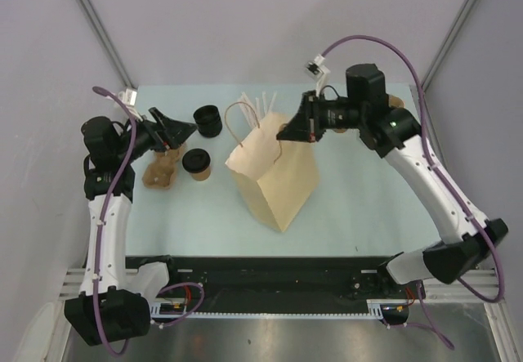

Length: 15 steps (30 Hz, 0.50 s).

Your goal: Pack the takeout coffee

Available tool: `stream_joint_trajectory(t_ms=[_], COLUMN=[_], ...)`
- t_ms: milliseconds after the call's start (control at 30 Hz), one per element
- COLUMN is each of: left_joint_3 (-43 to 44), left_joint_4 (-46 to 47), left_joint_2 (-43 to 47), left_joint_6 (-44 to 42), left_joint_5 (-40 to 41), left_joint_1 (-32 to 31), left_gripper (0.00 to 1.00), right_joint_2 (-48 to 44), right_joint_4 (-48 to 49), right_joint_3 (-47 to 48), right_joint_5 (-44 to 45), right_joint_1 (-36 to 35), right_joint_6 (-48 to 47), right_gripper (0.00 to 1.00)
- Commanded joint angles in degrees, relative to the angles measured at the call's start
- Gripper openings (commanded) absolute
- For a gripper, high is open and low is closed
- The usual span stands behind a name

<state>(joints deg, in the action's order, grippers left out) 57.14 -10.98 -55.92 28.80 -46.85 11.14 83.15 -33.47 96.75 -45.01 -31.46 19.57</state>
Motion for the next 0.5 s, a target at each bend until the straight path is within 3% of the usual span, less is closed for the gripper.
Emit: stream_joint_trajectory(t_ms=[0, 233, 333, 467], left_joint_3=[2.36, 1.04, 1.56, 4.63], left_joint_4=[3.16, 5.00, 2.29, -6.14], left_joint_2=[-0.42, -1.73, -2.00, -2.87], left_joint_6=[1.79, 3.11, 1.10, -8.81], left_joint_5=[-0.43, -0.87, -0.26, 1.76], left_joint_1=[0.55, 0.73, 0.64, 0.64], left_gripper=[0.91, 0.91, 0.91, 0.96], right_joint_2=[-6.77, -14.33, -15.13, -15.13], right_joint_4=[-8.33, -21.27, -24.53, -29.17], right_joint_3=[-6.56, -14.21, -14.40, -12.65], right_joint_5=[-5.17, -2.63, -1.74, -3.85], right_joint_1=[3.51, 7.99, 10.10, 16.42], right_joint_6=[-1.99, -10.52, -12.27, -14.47], right_gripper=[0.00, 0.00, 0.10, 0.28])
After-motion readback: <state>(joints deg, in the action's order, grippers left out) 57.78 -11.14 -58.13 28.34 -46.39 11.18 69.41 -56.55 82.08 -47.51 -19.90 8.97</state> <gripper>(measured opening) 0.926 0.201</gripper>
